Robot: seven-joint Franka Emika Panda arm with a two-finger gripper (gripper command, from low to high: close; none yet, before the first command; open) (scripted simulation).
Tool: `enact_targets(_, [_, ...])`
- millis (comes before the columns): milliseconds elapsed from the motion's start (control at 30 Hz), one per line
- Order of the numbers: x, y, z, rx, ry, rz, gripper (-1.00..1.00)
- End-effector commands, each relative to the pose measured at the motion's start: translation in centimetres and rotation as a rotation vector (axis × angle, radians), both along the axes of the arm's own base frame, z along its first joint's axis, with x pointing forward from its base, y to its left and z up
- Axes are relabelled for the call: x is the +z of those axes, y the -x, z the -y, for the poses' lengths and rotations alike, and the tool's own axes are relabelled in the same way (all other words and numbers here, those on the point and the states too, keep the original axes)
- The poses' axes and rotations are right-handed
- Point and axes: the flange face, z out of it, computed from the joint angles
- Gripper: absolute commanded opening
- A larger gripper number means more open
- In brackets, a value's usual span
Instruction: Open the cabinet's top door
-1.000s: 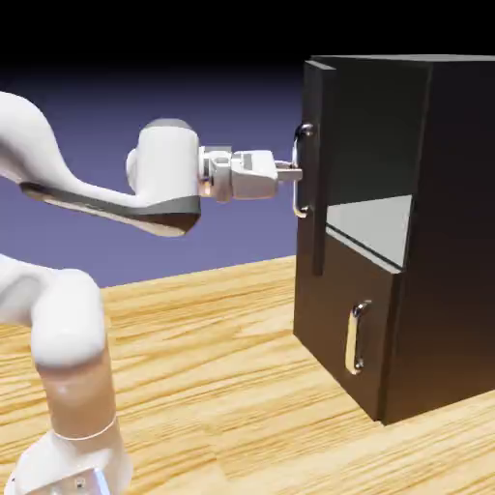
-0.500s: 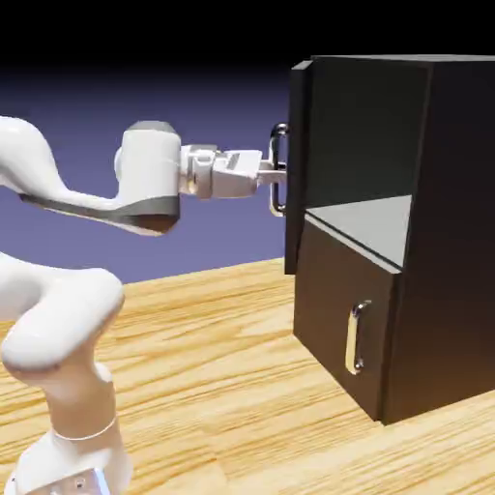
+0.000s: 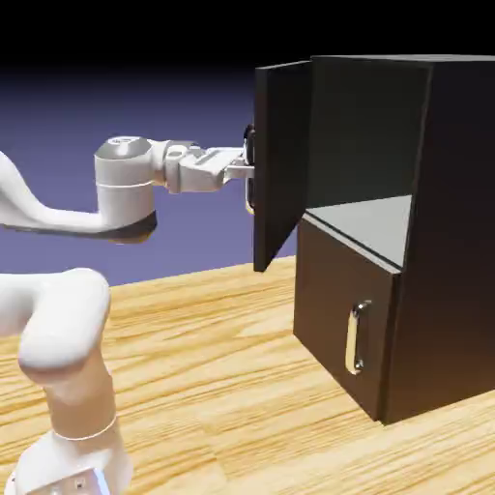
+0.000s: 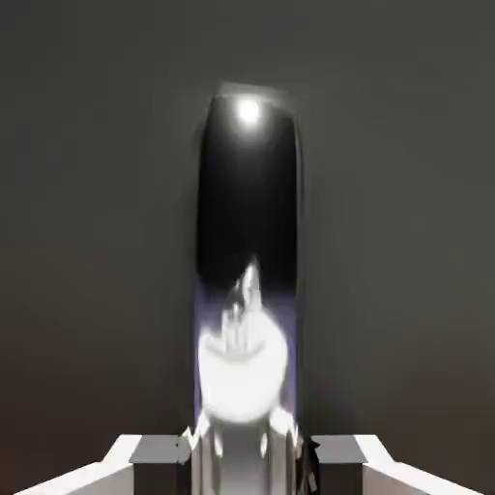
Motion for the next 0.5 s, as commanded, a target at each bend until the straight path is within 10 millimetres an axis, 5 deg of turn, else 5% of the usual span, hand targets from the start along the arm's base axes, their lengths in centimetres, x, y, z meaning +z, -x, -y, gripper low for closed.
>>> enact_targets(0, [0.0, 0.3, -0.5, -0.020, 0.005, -0.001, -1.00])
enact_targets(467, [0.0, 3.1, -11.2, -0.346, 0.005, -0.002, -1.00])
